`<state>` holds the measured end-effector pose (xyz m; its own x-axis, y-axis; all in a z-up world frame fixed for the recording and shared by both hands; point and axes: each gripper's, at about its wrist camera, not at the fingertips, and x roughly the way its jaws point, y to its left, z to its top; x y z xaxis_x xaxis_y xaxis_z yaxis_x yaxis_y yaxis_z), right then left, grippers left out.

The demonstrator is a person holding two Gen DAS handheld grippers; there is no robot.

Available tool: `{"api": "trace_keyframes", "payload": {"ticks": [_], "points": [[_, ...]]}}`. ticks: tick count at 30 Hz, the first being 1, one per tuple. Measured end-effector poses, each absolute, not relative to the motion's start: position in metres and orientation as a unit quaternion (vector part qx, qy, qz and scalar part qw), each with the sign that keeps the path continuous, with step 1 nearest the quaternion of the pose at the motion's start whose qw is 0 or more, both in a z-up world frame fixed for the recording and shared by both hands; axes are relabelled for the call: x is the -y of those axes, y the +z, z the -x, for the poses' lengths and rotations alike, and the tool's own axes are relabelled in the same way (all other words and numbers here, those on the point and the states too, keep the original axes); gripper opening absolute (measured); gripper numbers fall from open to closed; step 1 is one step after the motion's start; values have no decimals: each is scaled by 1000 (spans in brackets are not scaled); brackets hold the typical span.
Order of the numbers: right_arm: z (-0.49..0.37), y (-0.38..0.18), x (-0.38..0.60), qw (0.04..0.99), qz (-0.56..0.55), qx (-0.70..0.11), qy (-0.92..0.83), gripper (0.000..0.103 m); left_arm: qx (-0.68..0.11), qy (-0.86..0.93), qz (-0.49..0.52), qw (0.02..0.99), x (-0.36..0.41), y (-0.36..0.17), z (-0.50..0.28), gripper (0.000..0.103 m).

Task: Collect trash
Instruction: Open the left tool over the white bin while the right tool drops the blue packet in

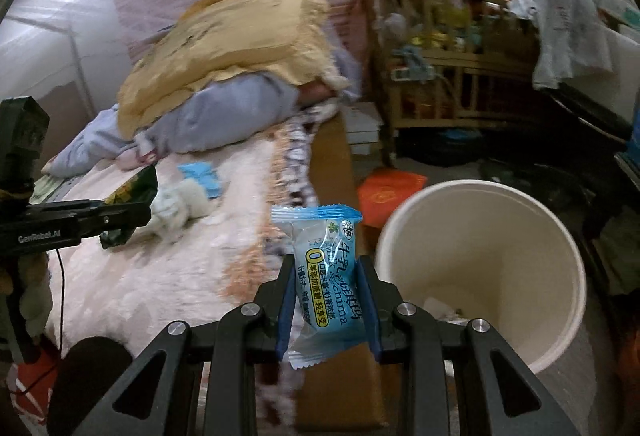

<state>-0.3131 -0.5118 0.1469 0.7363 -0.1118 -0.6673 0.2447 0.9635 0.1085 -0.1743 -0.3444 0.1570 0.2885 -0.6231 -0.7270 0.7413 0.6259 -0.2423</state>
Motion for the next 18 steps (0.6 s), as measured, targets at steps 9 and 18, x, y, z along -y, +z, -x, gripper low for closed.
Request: {"api": "trace_keyframes", "payload": {"ticks": [9, 18], "points": [[322, 134, 569, 914, -116, -358, -151, 28, -412, -471, -92, 775, 427, 160, 182, 21], [325, 115, 611, 900, -140, -367, -191, 28, -433, -508, -89, 740, 493, 150, 182, 21]]}}
